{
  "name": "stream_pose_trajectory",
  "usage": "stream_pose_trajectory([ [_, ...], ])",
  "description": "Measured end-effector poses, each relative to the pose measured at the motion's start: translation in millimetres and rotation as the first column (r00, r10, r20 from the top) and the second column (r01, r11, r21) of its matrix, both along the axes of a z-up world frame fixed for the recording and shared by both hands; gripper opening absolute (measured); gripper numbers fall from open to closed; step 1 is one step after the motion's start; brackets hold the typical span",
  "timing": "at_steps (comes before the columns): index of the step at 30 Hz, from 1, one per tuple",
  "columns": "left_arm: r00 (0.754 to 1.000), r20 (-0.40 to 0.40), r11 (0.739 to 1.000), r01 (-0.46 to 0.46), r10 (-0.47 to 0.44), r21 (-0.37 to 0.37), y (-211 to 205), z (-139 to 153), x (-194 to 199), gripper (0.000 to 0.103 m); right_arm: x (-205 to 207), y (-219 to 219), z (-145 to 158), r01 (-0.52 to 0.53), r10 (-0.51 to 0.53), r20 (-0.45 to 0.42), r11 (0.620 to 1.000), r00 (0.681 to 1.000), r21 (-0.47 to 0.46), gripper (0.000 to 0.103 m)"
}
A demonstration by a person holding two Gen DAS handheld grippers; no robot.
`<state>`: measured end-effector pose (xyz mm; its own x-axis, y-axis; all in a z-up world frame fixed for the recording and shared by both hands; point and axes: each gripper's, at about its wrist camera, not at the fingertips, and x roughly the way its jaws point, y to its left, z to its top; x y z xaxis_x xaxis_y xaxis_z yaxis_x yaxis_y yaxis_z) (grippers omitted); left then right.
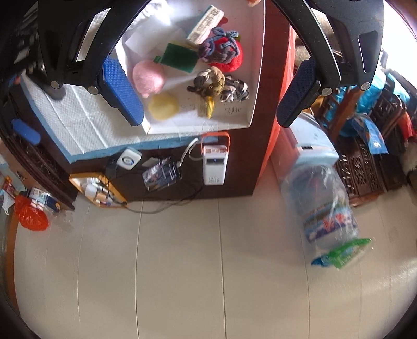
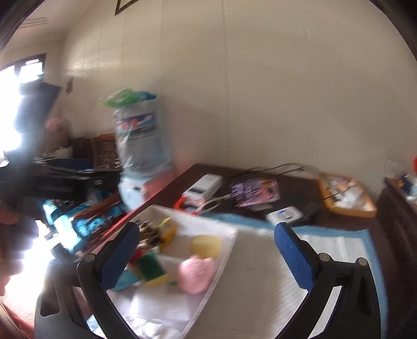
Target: Organize soft objects
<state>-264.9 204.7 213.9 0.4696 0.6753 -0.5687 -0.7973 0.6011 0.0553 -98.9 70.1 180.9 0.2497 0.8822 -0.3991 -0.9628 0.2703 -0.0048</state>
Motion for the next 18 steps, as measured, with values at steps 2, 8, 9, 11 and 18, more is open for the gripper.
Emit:
stream_pose_trajectory([
  [2,0.999,0.0,0.998,-0.049,0.049,0.036,-8,4,1,0.103,6,-7,5,0.075,-0.076,0.034,0.997,0.997,0.012,0.103],
  [8,0.984,-0.036,0.985,-0.172,0.172,-0.005,-15,-3,14,0.103,27,-25,11,0.254,-0.252,0.099,0.967,0.963,-0.004,0.103],
  [9,0.984,-0.034,0.984,-0.175,0.174,-0.025,-16,-4,16,0.103,32,-29,12,0.26,-0.258,0.091,0.966,0.962,-0.001,0.103],
  [11,0.982,-0.039,0.982,-0.185,0.184,-0.031,-21,-6,20,0.103,44,-37,13,0.281,-0.28,0.072,0.96,0.957,0.005,0.103],
  [18,0.953,-0.085,0.956,-0.293,0.291,-0.009,-36,-13,32,0.103,76,-64,19,0.298,-0.297,-0.011,0.953,0.955,0.059,0.103],
])
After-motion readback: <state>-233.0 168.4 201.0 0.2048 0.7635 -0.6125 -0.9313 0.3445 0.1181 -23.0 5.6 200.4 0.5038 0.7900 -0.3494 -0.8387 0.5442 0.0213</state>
